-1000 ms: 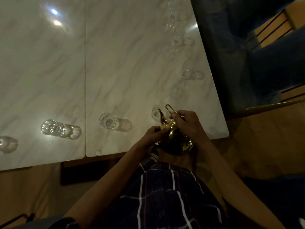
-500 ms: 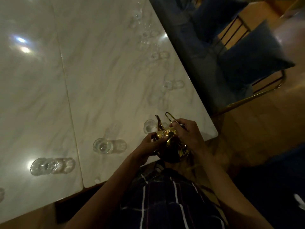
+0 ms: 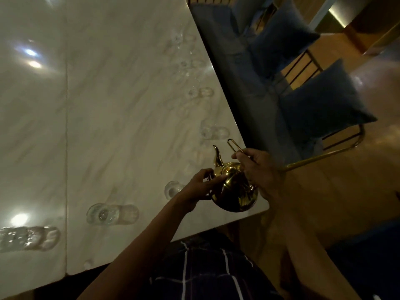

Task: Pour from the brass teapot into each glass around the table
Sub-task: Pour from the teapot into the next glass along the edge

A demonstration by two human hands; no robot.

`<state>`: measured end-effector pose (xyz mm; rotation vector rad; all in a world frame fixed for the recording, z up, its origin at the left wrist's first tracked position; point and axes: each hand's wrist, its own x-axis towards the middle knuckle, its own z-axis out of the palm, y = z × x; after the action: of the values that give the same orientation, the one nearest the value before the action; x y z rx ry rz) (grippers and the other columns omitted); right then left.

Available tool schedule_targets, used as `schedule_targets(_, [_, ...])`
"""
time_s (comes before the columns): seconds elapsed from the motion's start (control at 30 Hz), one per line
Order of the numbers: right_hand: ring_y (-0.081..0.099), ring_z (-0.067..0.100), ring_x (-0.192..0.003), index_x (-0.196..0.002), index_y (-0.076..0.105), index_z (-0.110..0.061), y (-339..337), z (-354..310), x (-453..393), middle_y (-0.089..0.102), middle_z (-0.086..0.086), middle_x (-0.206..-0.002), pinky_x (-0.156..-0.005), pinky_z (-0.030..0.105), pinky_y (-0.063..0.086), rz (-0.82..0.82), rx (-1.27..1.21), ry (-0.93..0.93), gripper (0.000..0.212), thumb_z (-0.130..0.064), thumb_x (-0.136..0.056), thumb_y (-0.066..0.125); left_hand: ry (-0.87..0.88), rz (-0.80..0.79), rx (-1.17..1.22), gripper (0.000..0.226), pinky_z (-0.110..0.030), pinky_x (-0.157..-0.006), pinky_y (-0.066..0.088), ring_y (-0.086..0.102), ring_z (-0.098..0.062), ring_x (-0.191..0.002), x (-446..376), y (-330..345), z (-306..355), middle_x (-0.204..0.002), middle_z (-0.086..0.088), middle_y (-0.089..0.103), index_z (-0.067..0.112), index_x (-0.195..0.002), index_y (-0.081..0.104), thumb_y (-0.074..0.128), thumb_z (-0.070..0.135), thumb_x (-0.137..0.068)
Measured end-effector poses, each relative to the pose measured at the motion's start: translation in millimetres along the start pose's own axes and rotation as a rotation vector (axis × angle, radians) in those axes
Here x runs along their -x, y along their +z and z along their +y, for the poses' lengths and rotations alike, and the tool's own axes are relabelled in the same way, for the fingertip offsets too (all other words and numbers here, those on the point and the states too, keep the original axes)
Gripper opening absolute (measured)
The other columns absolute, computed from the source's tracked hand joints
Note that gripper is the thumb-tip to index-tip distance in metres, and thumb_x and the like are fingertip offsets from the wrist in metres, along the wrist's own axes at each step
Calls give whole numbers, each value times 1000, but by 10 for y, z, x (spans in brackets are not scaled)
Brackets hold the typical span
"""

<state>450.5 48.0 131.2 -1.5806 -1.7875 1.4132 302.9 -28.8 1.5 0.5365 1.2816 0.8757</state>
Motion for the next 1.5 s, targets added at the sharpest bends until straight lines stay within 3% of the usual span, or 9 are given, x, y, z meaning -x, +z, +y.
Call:
schedule_targets(0.2, [49, 4, -61, -89, 69, -26, -445, 1, -696, 54, -7, -67, -57, 20, 38, -132, 64, -37, 21, -22, -101, 53, -10, 75, 86, 79, -51, -100, 57, 61, -27, -126, -516, 344, 171, -145, -5, 55, 24, -148, 51, 78, 60, -83])
schedule_targets(0.33, [54, 6, -73, -95, 72, -20, -578, 42, -1137, 58, -6, -76, -68, 25, 44, -188, 110, -59, 18, -21, -100, 54, -1, 150, 126, 56, -37, -84, 57, 64, -20, -119, -781, 566, 330, -135, -2, 64, 26, -135, 62, 69, 61, -91])
schedule_targets(0.4, [54, 7, -69, -96, 73, -16, -615, 59, -1337, 58, -5, -72, -66, 26, 45, -214, 117, -64, 19, -20, -100, 55, -10, 195, 138, 58, -34, -78, 54, 63, -19, -118, -904, 651, 399, -134, -2, 65, 25, -136, 61, 65, 63, -93])
schedule_targets(0.67, [57, 8, -67, -100, 74, -14, -611, 118, -1948, 61, -2, -71, -65, 26, 45, -284, 187, -70, 21, -22, -98, 55, -50, 287, 184, 56, -32, -76, 51, 63, -18, -112, -1282, 737, 563, -129, -2, 67, 21, -137, 59, 60, 60, -98])
schedule_targets(0.8, [53, 2, -56, -102, 74, -9, -583, 99, -2104, 61, 0, -67, -55, 20, 43, -312, 178, -85, 23, -19, -99, 54, -68, 309, 221, 53, -32, -76, 51, 63, -17, -109, -1389, 719, 614, -126, -3, 68, 21, -135, 61, 60, 59, -98])
schedule_targets(1.0, [53, 5, -57, -101, 75, -10, -575, 83, -2256, 60, 0, -68, -47, 19, 39, -339, 186, -55, 23, -22, -97, 55, -101, 312, 258, 54, -34, -79, 51, 62, -17, -109, -1493, 717, 629, -123, 0, 68, 21, -135, 62, 60, 60, -98])
schedule_targets(1.37, [57, 8, -67, -100, 75, -9, -536, 42, -2382, 62, 0, -74, -60, 25, 43, -339, 233, -61, 24, -25, -96, 57, -122, 319, 330, 55, -44, -94, 48, 61, -15, -106, -1591, 716, 659, -115, 3, 69, 18, -137, 62, 60, 57, -99])
schedule_targets(1.5, [57, 5, -66, -104, 75, -7, -546, 30, -2388, 63, 0, -77, -63, 26, 43, -353, 239, -64, 26, -25, -96, 58, -124, 324, 336, 53, -42, -91, 48, 61, -14, -100, -1581, 724, 681, -109, 4, 68, 17, -136, 62, 59, 55, -100])
